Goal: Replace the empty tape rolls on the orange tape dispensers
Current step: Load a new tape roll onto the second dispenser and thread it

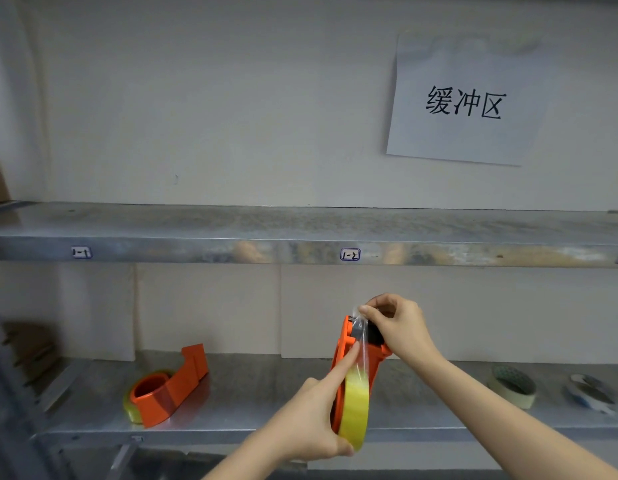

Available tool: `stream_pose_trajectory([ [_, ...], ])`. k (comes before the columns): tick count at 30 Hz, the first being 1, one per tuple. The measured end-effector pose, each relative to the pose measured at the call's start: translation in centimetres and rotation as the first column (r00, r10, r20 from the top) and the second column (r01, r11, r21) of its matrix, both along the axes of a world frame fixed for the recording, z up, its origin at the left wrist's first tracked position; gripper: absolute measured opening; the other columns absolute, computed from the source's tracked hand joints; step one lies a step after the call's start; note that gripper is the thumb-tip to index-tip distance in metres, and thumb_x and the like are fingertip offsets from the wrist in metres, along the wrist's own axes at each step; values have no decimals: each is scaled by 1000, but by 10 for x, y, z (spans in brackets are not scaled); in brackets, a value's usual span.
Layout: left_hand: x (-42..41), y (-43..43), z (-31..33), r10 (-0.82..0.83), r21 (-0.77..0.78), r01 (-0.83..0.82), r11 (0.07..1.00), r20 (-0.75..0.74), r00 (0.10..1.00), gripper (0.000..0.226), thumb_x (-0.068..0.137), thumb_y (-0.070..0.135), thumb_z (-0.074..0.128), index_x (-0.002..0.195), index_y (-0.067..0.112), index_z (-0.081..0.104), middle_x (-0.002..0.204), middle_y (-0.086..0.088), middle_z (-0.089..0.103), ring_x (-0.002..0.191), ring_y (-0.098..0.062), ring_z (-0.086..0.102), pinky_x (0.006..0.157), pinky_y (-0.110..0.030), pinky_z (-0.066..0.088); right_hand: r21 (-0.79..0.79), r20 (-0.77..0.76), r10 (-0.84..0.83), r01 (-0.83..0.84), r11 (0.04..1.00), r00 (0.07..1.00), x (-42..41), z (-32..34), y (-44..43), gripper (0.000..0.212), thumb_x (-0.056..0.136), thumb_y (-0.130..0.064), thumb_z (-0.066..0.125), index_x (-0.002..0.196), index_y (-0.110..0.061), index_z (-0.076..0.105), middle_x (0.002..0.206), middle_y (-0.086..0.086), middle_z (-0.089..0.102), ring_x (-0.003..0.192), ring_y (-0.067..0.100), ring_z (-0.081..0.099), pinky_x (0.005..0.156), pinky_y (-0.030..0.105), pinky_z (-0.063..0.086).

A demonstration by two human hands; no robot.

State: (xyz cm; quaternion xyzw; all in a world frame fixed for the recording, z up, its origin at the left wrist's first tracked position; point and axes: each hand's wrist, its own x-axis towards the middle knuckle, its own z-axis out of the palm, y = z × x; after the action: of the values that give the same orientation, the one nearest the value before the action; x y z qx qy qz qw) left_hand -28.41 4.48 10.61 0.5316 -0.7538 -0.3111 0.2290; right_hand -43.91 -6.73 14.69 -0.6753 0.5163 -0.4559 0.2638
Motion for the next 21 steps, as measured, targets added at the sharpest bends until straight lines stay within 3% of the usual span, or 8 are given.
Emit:
stream_pose_trajectory([
  [3,3,0,-2,-8,-18,7,1000,-52,999,122,68,19,76,137,68,-12,75,-2,49,68,-11,42,64,-24,42,-1,9,11,-11,1000,1000,-1,3,-1,13,80,-23,70,69,-24,65,75,-1,71,78,15,67,76,34,54],
  [9,6,4,-3,-39,-40,36,999,-84,996,121,70,13,77,137,68,-8,79,-13,57,65,-12,48,72,-27,51,-4,42,11,-11,1000,999,-2,7,-4,14,82,-21,68,70,-23,62,67,1,69,67,14,67,67,29,53],
  [13,2,8,-3,-63,-53,57,997,-109,992,117,72,9,75,137,70,-2,71,-1,48,58,-10,42,65,-22,47,2,56,16,-17,1000,998,-3,8,-4,14,84,-20,67,71,-21,61,57,-4,66,50,-2,60,57,20,46],
  [16,3,5,-9,-38,-51,34,998,-79,996,116,73,16,76,137,69,-5,78,1,48,68,-9,44,67,-19,42,25,90,49,-52,998,995,-3,9,-3,11,84,-19,67,74,-17,62,58,0,67,54,6,62,59,24,48],
  [21,4,6,-14,-24,-49,20,999,-88,996,117,71,17,74,138,68,-8,82,-4,49,65,-10,45,65,-21,42,22,79,75,-77,997,994,-2,9,-1,11,85,-21,66,76,-16,62,58,1,67,58,14,64,62,32,52],
])
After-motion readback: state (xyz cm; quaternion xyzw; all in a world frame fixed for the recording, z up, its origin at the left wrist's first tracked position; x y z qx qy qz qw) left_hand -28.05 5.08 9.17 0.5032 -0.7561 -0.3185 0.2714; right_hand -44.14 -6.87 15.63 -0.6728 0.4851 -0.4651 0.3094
